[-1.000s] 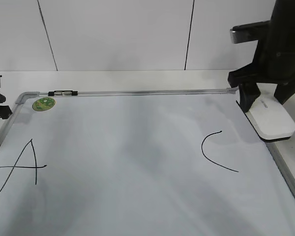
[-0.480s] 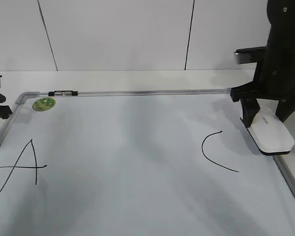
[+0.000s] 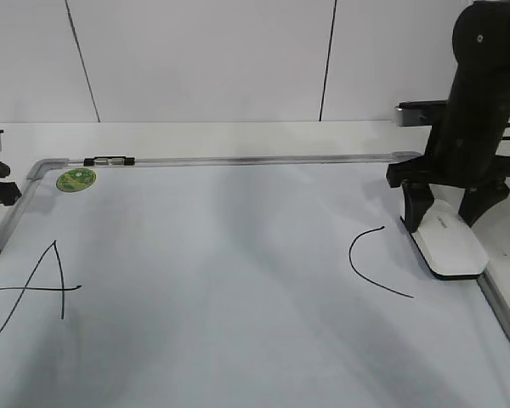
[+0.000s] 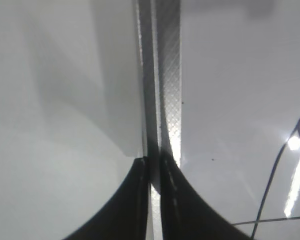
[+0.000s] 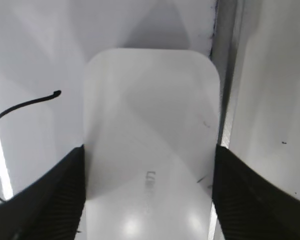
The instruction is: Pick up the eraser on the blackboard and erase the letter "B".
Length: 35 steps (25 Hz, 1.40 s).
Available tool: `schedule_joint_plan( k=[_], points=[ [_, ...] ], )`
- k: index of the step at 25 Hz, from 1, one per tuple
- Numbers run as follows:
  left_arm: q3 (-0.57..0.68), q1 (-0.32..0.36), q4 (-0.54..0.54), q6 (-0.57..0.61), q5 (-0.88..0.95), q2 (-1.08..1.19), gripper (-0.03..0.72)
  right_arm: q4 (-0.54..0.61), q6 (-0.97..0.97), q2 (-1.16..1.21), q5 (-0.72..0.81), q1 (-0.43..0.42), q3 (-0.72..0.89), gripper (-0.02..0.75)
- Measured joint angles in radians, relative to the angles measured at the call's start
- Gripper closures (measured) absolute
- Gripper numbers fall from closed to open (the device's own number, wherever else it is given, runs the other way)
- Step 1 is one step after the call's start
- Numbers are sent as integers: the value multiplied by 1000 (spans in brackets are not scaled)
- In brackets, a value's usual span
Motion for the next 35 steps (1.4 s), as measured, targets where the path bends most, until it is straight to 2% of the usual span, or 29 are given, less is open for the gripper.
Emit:
schedule_joint_plan(
  k=[35],
  points=[
    [0,0,0,0,0,0,669,-41,-5,5,-14,0,0,171]
  ],
)
